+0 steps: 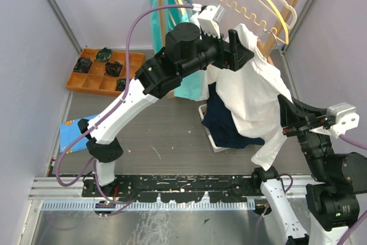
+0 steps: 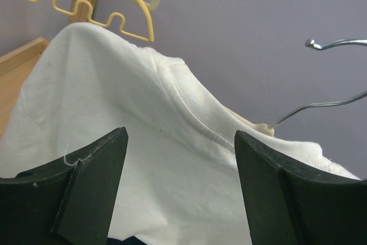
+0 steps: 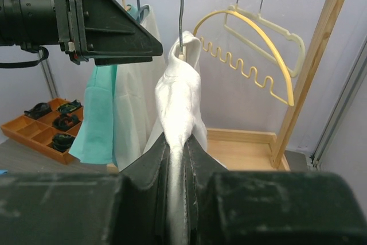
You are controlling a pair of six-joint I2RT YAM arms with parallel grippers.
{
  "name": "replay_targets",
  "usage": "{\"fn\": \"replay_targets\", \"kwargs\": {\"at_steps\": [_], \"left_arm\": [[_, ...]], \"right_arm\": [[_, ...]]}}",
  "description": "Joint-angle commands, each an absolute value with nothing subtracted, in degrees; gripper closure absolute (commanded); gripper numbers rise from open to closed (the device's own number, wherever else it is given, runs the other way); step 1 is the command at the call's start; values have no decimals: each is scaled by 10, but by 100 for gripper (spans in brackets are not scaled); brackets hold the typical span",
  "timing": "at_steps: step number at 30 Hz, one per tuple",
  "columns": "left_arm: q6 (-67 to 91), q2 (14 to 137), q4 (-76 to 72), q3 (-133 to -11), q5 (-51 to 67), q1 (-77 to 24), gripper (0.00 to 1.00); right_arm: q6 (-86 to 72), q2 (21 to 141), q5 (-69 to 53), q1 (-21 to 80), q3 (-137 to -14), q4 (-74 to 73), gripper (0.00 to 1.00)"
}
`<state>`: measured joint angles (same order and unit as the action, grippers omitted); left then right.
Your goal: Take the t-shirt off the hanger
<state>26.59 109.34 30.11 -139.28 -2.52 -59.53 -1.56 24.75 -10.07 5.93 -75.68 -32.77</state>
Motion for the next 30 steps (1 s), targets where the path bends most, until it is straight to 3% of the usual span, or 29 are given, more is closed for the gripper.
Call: {"fn": "replay_targets", "kwargs": {"at_steps": [1,9,14,16,30], "left_arm": [[264,1088,264,-1390,-27,-596,18],[278,1101,246,-1394,-13,-597,18],[280,1115,250,-1414,-8,-596,23],[282,1117,248,-1415,-5,-596,28],[284,1110,225,-1406,6,-597,87]], "right_arm": [[26,225,-124,54,-734,-211,99],[58,208,-146,52,-704,-184,99],[61,201,-151,52,-697,-174,99],[61,200,-149,52,-695,-175,99],[38,205,-129,50,-694,-174,99]]}}
